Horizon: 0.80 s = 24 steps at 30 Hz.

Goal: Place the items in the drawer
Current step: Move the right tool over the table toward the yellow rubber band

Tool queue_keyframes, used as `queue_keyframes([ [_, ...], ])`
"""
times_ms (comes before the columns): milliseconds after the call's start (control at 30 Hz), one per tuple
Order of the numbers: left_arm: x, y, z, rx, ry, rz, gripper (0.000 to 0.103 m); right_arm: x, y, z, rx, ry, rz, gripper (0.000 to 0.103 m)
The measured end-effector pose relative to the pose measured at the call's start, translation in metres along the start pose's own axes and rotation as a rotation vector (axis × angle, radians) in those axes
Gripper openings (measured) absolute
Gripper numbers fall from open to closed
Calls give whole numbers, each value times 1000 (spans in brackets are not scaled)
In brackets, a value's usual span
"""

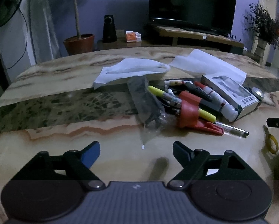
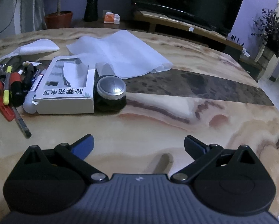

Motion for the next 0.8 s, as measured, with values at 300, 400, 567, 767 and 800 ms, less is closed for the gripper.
queue_keyframes([
  [300, -5, 1, -6, -13, -19, -10, 86, 3, 6, 3, 35, 37, 5, 103],
  [400, -5, 9, -7, -3, 2, -14, 86, 4, 10, 4, 9, 3, 21, 103],
  [567, -6, 24, 0, 4, 83, -23, 95, 5, 16, 4, -27, -69, 40, 103],
  [767, -3, 44, 11, -17, 110, -48, 96, 13, 31, 0, -59, -185, 68, 103],
  [800, -1, 47, 12, -18, 111, -51, 96, 14, 35, 1, -79, -201, 65, 103],
])
Point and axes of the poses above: each gripper's, at about its wrist camera, not at the fingertips, and y roughly against the way its jaws point, z to its left, x to its underside, the point moved 9 cm from there along -y, roughly the way its jaws point, and after that the axes turned 2 degrees about z, right-handed, at the moved point
